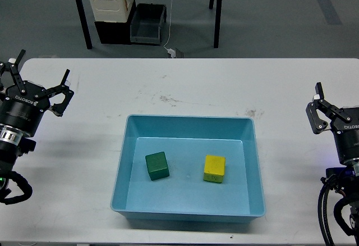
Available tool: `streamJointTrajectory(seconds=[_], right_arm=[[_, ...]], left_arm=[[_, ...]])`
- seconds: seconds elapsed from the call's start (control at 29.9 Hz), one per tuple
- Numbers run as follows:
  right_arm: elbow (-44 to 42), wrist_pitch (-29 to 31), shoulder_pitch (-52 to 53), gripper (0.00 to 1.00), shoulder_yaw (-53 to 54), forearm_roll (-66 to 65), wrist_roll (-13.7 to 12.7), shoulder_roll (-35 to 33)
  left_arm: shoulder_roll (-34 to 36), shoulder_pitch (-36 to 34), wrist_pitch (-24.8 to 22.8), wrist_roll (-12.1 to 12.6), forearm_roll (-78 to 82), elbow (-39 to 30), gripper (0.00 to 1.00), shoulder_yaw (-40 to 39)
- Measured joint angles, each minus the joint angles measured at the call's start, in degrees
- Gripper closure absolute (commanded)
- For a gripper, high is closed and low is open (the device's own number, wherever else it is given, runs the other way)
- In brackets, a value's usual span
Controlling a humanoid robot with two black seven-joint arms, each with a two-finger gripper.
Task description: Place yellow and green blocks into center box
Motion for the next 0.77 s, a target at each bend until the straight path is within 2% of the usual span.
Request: streamJointTrajectory(seconds=[0.33, 0.77], right_arm=[[-0.16, 1.26, -4.53, 0.0, -0.55, 4.86, 0.02, 0.0], [-0.32, 1.49, -5.45, 0.0, -2.12, 4.79, 0.61, 0.0]], left_arm=[[-0.63, 7.21, -0.16, 0.0, -10.71, -3.12, 0.0, -0.04], [-1.96, 10.73, -0.16, 0.0, -11.76, -3.64, 0.0, -0.09]])
